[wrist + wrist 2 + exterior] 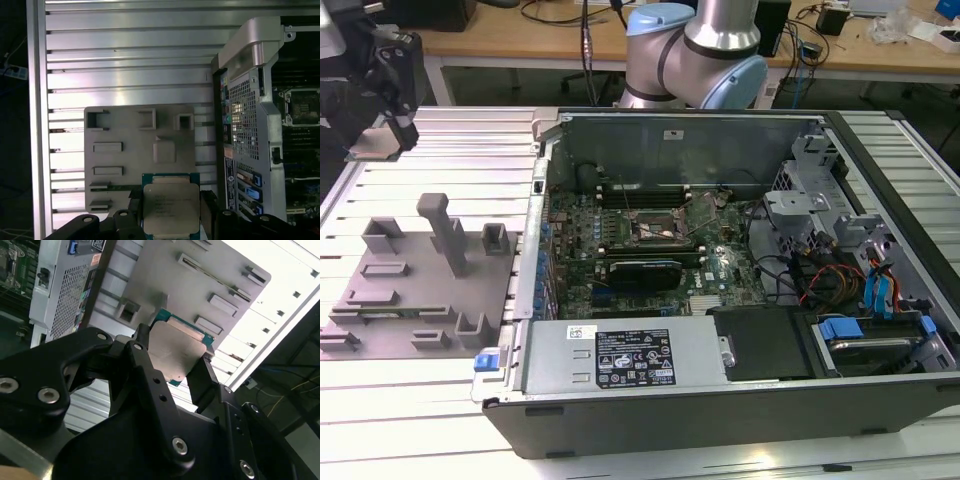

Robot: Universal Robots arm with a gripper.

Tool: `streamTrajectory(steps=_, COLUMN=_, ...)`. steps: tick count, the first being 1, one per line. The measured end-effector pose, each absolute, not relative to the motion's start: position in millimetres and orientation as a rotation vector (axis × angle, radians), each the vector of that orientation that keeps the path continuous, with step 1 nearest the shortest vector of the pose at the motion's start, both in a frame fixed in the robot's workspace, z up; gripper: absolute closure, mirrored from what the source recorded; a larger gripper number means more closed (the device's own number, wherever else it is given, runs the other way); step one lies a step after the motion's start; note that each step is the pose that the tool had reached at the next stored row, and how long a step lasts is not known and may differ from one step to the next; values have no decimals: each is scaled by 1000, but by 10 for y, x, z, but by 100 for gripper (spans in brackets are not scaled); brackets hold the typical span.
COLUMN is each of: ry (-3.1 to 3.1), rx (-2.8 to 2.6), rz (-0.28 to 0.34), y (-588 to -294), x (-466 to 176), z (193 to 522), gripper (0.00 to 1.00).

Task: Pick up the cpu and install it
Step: 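Pick up the cpu and move it towards the insertion slot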

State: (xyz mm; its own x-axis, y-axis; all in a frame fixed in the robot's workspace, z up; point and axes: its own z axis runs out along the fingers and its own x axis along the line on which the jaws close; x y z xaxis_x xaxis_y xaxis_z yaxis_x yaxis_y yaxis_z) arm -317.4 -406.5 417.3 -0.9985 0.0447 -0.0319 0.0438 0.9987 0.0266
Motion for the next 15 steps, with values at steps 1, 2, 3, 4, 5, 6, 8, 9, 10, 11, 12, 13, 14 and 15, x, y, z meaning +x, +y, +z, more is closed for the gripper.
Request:
streamTrajectory(steps=1, ry=3108, rx=69, rz=40, y=-4065, x=-3149, z=4173, gripper=45)
streamTrajectory(steps=2, ry=3108, rx=69, rz=40, y=-4065, x=-3130, z=4173, gripper=45)
streamTrajectory(steps=3, ry=3108, rx=69, rz=40, y=-4065, x=-3102, z=4173, gripper=45)
streamTrajectory(steps=4, ry=3108, rx=69, rz=40, y=-4065, x=-3085, z=4173, gripper=45)
streamTrajectory(steps=5, ry=3108, rx=69, rz=40, y=-4065, x=-3059, z=4173, gripper=45)
streamTrajectory(steps=6, ry=3108, rx=69, rz=40, y=-4065, x=-3042, z=4173, gripper=45)
streamTrajectory(steps=8, ry=3108, rx=69, rz=40, y=-4065, x=-2952, z=4173, gripper=45)
streamTrajectory(steps=9, ry=3108, rx=69, rz=40, y=-4065, x=-2915, z=4173, gripper=45)
streamTrajectory(steps=10, ry=3108, rx=69, rz=40, y=-4065, x=-2897, z=4173, gripper=45)
streamTrajectory(steps=11, ry=3108, rx=69, rz=40, y=-4065, x=-2879, z=4173, gripper=45)
streamTrajectory(steps=12, ry=3108, rx=69, rz=40, y=-4065, x=-2843, z=4173, gripper=45)
streamTrajectory(steps=13, ry=3108, rx=69, rz=40, y=-4065, x=-2822, z=4173, gripper=45)
streamTrajectory(steps=14, ry=3108, rx=69, rz=40, y=-4065, x=-2796, z=4173, gripper=45)
streamTrajectory(steps=15, ry=3108, rx=69, rz=40, y=-4065, x=-2759, z=4173, gripper=45)
